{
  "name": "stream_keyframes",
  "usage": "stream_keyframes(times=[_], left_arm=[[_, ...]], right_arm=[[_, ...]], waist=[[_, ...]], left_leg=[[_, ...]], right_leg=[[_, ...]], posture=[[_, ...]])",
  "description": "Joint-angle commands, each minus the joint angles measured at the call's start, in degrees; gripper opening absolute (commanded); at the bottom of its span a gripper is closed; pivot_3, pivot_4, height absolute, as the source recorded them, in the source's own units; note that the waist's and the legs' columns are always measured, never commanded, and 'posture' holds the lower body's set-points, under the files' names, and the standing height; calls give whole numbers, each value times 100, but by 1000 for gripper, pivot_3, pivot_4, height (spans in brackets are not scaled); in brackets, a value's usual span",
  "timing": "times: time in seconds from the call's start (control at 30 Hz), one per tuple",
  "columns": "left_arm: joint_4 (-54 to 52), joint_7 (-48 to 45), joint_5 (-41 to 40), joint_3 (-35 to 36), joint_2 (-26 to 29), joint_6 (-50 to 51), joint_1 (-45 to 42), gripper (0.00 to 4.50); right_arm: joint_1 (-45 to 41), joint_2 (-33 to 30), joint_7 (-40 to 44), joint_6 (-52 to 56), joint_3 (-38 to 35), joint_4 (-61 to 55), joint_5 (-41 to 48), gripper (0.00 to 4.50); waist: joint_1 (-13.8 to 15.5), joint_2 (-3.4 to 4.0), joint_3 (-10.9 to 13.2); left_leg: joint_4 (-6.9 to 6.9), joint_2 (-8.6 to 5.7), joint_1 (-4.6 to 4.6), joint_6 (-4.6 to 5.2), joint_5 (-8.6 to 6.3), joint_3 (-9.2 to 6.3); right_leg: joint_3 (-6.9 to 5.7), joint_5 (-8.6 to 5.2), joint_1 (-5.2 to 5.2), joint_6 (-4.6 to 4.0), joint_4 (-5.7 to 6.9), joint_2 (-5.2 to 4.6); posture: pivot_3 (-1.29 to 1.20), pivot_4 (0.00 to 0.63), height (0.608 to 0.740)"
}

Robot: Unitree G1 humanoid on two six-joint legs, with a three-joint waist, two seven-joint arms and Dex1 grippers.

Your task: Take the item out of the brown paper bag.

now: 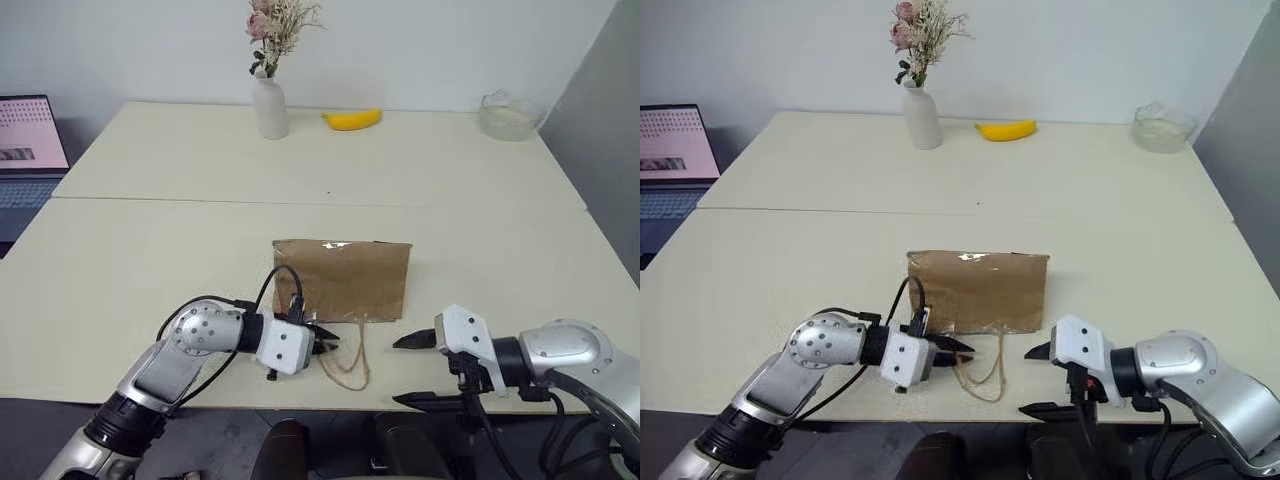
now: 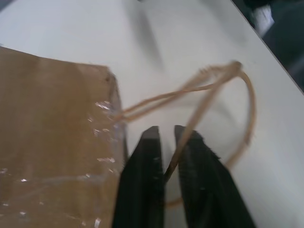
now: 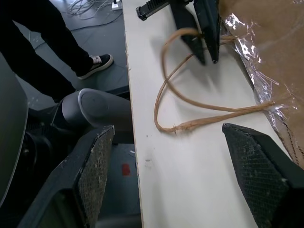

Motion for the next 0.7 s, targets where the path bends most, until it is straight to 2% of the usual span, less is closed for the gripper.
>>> stream_keyframes(times=[0.03, 0.27, 0.5, 0.7], left_arm=[[-386, 288, -543, 421, -145, 873, -254, 22], [-542, 630, -757, 797, -194, 1530, -402, 22], [-610, 901, -845, 872, -356, 1772, -457, 22], [-510, 963, -844, 903, -424, 1809, -591, 22]], right_arm=[[-229, 246, -210, 118, 309, -113, 147, 3836], [-768, 903, -602, 367, 1083, 371, 3, 3836], [-1282, 2314, -1521, 736, 1862, 1233, -304, 3836], [-1433, 2870, -2119, 839, 2224, 1772, -770, 3836]], waist=[[-8, -1, -1], [-53, -1, -1], [-92, -6, -4], [-92, -8, -5]], left_leg=[[0, 0, 1, 0, 0, 0], [-1, 1, 3, 0, 0, -4], [1, 0, 2, -1, 1, -6], [2, -1, 1, 0, 1, -6]], right_leg=[[0, 0, 0, 0, 1, 1], [1, 0, 0, 0, 4, 6], [2, 0, 0, 0, 8, 5], [2, 1, -1, 1, 10, 4]], posture=[[0, 150, 740], [0, 150, 740], [0, 150, 740], [0, 150, 740]])
